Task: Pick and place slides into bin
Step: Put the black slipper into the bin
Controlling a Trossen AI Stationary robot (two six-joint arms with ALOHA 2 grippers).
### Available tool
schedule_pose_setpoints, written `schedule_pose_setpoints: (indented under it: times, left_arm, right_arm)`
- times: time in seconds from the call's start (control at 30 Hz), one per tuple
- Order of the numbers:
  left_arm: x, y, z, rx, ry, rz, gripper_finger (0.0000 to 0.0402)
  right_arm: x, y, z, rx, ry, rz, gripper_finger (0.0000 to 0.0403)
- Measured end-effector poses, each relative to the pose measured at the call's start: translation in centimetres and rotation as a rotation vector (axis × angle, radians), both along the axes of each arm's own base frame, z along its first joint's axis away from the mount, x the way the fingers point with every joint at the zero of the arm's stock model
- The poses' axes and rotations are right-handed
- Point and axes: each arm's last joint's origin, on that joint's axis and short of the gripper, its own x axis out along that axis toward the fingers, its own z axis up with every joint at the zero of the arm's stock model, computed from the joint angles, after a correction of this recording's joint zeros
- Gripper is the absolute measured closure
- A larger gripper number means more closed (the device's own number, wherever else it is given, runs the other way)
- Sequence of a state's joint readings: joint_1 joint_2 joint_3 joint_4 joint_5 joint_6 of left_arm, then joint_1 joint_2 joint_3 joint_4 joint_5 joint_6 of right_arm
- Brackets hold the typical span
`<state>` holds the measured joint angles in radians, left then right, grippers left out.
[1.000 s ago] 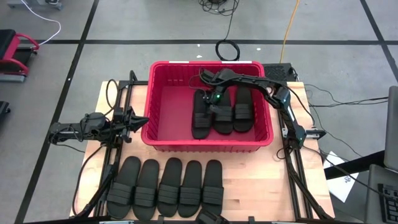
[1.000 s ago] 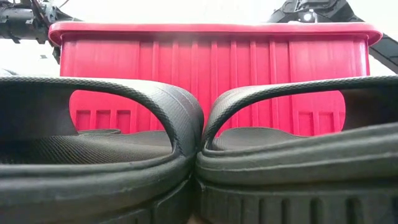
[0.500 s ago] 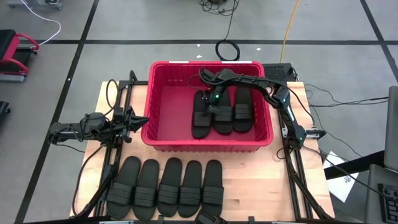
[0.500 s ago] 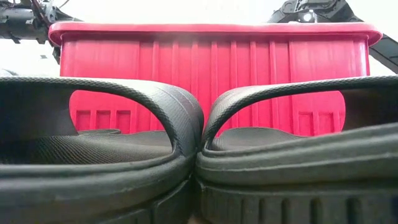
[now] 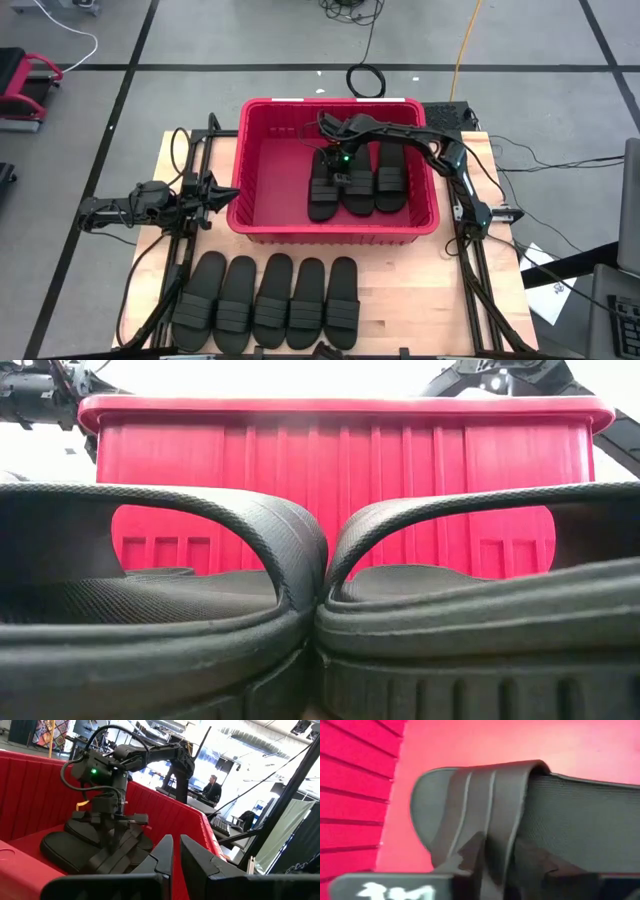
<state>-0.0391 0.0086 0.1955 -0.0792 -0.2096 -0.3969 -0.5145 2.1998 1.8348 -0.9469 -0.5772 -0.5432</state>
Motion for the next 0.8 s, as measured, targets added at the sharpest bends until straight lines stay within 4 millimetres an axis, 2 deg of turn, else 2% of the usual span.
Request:
schedule_pose_setpoints:
  times: [0.17, 0.27, 0.4, 0.5, 0.63, 0.7, 0.8]
  left_arm:
    - [0.0, 0.0, 0.0, 0.000, 0.000, 0.000, 0.0371]
    - [0.0, 0.0, 0.0, 0.004, 0.000, 0.001, 0.0371]
    - [0.0, 0.0, 0.0, 0.001, -0.003, 0.000, 0.0371]
    - [0.0, 0.0, 0.0, -0.016, -0.005, -0.002, 0.0371]
    - [0.0, 0.0, 0.0, -0.024, -0.008, -0.020, 0.0371]
    - [0.0, -0.1, 0.1, -0.019, -0.011, -0.041, 0.0371]
    - [0.0, -0.2, 0.1, -0.018, -0.010, -0.056, 0.0371]
  right_arm:
    - [0.0, 0.3, 1.5, -0.094, 0.001, -0.033, 0.0251]
    - [-0.3, 0.7, 3.1, -0.150, -0.003, -0.047, 0.0226]
    - [-1.0, 1.6, 6.8, -0.209, -0.049, -0.108, 0.0208]
    - [-1.9, 2.7, 10.7, -0.182, -0.158, -0.164, 0.0210]
    - [-4.0, 5.5, 17.9, -0.122, -0.444, -0.142, 0.0250]
    - [-5.4, 7.3, 21.6, -0.140, -0.597, -0.125, 0.0289]
    - [-7.9, 10.1, 26.1, -0.181, -0.774, -0.110, 0.0367]
